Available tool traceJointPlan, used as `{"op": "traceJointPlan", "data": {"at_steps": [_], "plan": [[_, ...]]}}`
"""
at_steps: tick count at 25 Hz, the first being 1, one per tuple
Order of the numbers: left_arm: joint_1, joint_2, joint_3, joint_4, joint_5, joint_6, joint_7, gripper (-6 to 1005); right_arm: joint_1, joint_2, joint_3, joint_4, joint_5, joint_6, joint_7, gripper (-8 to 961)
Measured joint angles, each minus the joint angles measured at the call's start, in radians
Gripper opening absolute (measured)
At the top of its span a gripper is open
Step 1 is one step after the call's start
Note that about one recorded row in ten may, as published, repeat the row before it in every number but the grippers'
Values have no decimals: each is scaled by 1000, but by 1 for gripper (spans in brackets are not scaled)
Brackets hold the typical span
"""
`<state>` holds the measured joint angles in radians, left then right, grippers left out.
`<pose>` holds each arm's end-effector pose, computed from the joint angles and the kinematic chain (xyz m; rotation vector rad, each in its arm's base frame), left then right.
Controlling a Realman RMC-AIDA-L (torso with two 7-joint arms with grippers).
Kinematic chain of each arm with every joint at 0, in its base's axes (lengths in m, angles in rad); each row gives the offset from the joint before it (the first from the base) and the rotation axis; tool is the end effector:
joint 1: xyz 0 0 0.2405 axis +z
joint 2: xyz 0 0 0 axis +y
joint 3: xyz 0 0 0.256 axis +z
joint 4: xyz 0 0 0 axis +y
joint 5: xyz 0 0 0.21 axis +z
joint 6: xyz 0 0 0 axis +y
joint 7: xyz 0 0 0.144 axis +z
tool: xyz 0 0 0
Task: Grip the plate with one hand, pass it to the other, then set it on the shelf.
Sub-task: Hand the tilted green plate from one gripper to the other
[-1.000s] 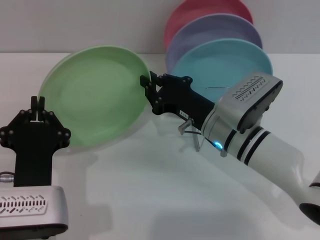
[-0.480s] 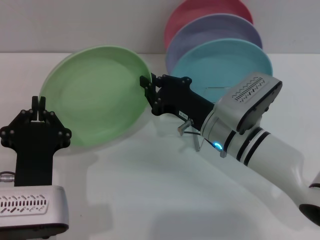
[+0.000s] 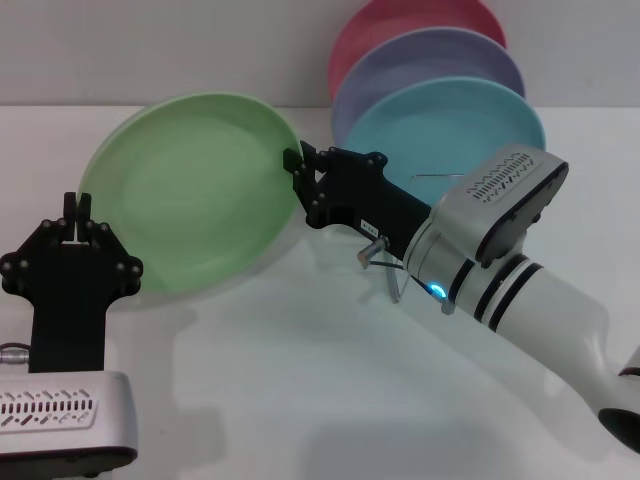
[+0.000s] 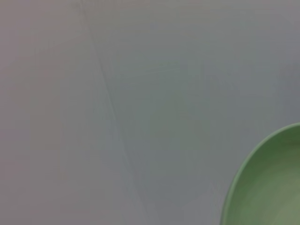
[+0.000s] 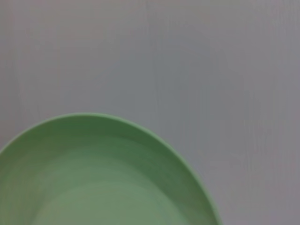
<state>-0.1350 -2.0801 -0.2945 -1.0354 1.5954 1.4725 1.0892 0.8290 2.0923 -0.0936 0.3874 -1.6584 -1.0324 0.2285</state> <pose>-0.2219 0.2255 -0.0648 -1.3880 -0.3221 -0.3972 0.1760 0.3574 -0.1271 -2.2088 0.5006 0.9104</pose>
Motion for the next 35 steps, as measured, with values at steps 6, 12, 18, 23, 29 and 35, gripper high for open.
{"op": "traceJointPlan", "data": {"at_steps": [6,12,18,23,29,35], "plan": [[0,0,0,1,0,0,-1,134,-1,0,1,2,-9,0,0,100],[0,0,0,2,0,0,-1,138,-1,0,0,2,-10,0,0,85],[2,0,0,3,0,0,-3,141,-2,0,0,2,-11,0,0,74],[0,0,0,3,0,0,-3,144,-2,0,1,2,-11,1,-3,62],[0,0,1,3,0,-1,-3,148,-6,0,2,2,-11,2,-13,44],[0,0,6,5,0,-2,-4,151,-11,0,20,3,-8,4,-18,29]]}}
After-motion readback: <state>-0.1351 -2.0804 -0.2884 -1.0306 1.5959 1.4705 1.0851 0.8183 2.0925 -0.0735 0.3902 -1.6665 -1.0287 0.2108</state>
